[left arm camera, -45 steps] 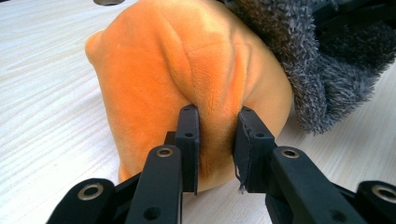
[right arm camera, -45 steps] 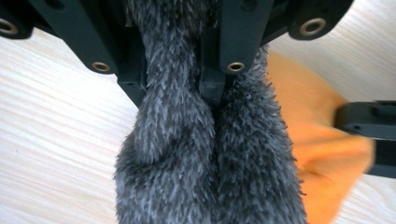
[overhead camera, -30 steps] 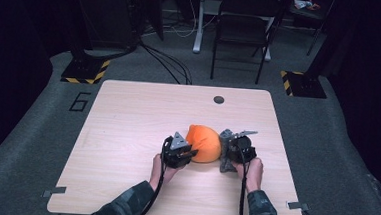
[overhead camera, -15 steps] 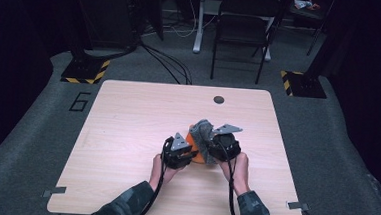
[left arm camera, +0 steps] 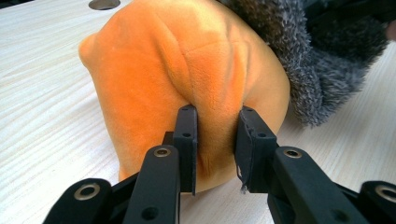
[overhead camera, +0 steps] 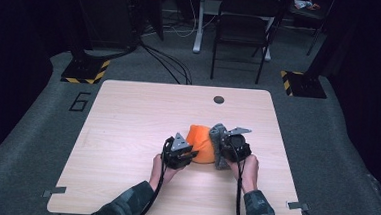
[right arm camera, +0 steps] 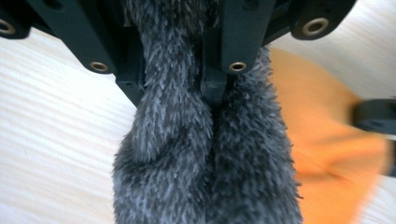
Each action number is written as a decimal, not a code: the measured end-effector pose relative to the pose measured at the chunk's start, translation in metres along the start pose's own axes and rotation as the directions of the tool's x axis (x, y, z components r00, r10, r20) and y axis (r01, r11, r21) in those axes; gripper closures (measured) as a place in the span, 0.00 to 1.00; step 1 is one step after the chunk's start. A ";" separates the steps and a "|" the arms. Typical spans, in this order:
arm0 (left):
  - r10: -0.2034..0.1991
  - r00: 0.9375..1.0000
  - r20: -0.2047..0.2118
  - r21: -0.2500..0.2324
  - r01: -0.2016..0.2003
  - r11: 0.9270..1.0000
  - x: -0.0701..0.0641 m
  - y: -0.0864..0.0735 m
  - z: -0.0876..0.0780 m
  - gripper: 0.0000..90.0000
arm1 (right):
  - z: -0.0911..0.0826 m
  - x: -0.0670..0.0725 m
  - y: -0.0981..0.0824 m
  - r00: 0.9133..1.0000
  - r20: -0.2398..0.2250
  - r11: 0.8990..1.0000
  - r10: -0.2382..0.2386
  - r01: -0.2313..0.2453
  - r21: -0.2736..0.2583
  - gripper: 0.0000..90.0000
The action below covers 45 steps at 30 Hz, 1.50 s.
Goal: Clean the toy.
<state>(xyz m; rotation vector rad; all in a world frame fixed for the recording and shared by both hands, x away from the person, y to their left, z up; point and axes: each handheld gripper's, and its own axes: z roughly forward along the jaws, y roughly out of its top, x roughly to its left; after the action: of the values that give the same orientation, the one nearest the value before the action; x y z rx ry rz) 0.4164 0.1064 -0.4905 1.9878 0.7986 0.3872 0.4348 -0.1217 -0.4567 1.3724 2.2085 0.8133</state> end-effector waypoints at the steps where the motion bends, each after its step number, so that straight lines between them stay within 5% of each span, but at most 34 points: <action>1: 0.002 1.000 0.000 0.001 -0.002 1.000 0.000 0.000 0.000 0.79 | 0.002 -0.002 -0.002 1.000 0.001 1.000 0.013 -0.013 0.009 0.77; 8: -0.007 1.000 -0.002 0.001 0.007 1.000 0.003 -0.001 0.000 0.79 | 0.030 -0.018 -0.024 0.997 0.024 0.991 0.068 -0.070 0.116 0.77; 11: -0.016 1.000 -0.011 -0.009 0.016 1.000 0.005 -0.001 0.000 0.79 | 0.028 -0.019 -0.020 0.997 0.015 0.988 0.074 -0.075 0.136 0.77; 16: -0.027 0.999 -0.019 -0.014 0.027 1.000 0.008 -0.002 0.000 0.78 | -0.006 -0.024 -0.001 0.996 0.030 0.996 0.084 -0.084 0.004 0.78; 20: -0.027 0.999 -0.020 -0.014 0.027 1.000 0.008 -0.002 0.000 0.78 | -0.032 -0.008 0.016 0.998 -0.040 0.995 0.047 -0.051 -0.089 0.78; 23: -0.025 0.999 -0.023 -0.012 0.025 1.000 0.008 -0.002 0.000 0.78 | -0.025 0.013 0.020 0.994 -0.111 0.999 -0.011 0.008 -0.032 0.78; 25: -0.025 1.000 -0.018 -0.012 0.025 1.000 0.008 -0.002 0.000 0.75 | -0.013 0.023 0.017 0.996 -0.066 0.998 -0.060 0.061 0.007 0.79; 28: -0.012 1.000 -0.021 -0.027 0.012 1.000 0.008 -0.001 -0.003 0.66 | -0.006 0.022 0.012 0.998 -0.042 0.999 -0.048 0.048 0.001 0.79; 33: 0.012 0.996 -0.091 -0.005 -0.013 1.000 0.007 -0.002 -0.008 0.47 | -0.004 0.012 0.009 0.999 -0.035 1.000 -0.012 0.011 -0.018 0.79; 36: 0.005 0.996 -0.084 0.007 -0.005 1.000 0.008 -0.005 -0.003 0.43 | -0.003 0.008 0.007 0.999 -0.044 1.000 -0.002 0.001 -0.021 0.78; 38: 0.031 0.996 -0.087 0.005 -0.030 1.000 0.007 -0.007 0.002 0.45 | -0.002 0.008 0.007 0.999 -0.043 0.999 -0.004 0.003 -0.032 0.78; 45: 0.053 0.994 -0.097 0.001 -0.053 0.999 0.005 -0.008 0.004 0.78 | -0.003 0.006 0.006 0.999 -0.050 0.999 0.010 -0.012 -0.044 0.77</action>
<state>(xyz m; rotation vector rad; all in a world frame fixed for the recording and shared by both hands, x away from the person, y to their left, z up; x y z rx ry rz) 0.4194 0.1099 -0.4999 2.0042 0.8066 0.5189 0.4348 -0.1153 -0.4508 1.3586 2.2085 0.9047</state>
